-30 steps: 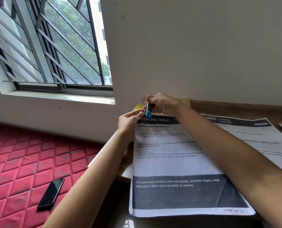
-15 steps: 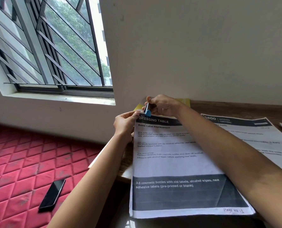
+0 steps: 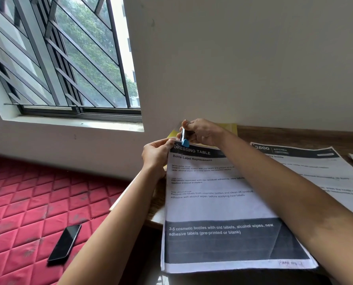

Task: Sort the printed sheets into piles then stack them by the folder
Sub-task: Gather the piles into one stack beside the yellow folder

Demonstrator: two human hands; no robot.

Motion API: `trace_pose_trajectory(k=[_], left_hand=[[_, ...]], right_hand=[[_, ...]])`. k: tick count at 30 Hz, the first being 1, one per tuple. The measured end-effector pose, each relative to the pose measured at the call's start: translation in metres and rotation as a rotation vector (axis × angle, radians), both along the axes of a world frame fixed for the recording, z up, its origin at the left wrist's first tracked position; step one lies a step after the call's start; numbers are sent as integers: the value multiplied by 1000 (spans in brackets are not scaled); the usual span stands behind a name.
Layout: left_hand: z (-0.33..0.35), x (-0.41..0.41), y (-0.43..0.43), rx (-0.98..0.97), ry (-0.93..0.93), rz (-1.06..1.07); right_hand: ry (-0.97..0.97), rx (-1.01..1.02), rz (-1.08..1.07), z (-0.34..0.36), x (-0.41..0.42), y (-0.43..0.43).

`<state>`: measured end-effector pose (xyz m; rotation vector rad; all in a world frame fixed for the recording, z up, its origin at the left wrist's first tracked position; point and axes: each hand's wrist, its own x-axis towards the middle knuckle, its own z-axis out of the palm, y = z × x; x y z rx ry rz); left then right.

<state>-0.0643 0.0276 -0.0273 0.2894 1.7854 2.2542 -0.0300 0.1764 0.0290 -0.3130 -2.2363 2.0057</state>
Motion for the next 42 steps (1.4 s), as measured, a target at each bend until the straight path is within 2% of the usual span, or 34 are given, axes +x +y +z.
trace_pose_trajectory(k=[7, 12, 16, 21, 28, 34, 36, 39, 40, 42], left_hand=[[-2, -2, 1, -45, 43, 19], [-5, -2, 2, -310, 275, -46], [-8, -4, 3, -364, 379, -31], [-7, -3, 5, -365, 331, -20], [-12, -8, 6, -362, 376, -4], [-14, -10, 1, -338, 327, -152], [-13, -11, 0, -358, 320, -171], [-13, -13, -2, -380, 275, -160], [-12, -14, -2, -384, 264, -148], [-10, -15, -3, -388, 257, -128]], right_hand=[[56, 20, -35, -5, -6, -2], [88, -6, -67, -7, -6, -4], [95, -13, -56, -8, -5, -6], [112, -31, -73, -10, -8, -9], [126, -57, -74, -12, -10, -8], [46, -60, -47, -9, -6, 1], [43, -103, -91, -4, -7, 3], [155, -355, -209, 10, -6, 7], [200, -370, -261, 15, -3, 11], [235, -235, -355, 21, 2, 21]])
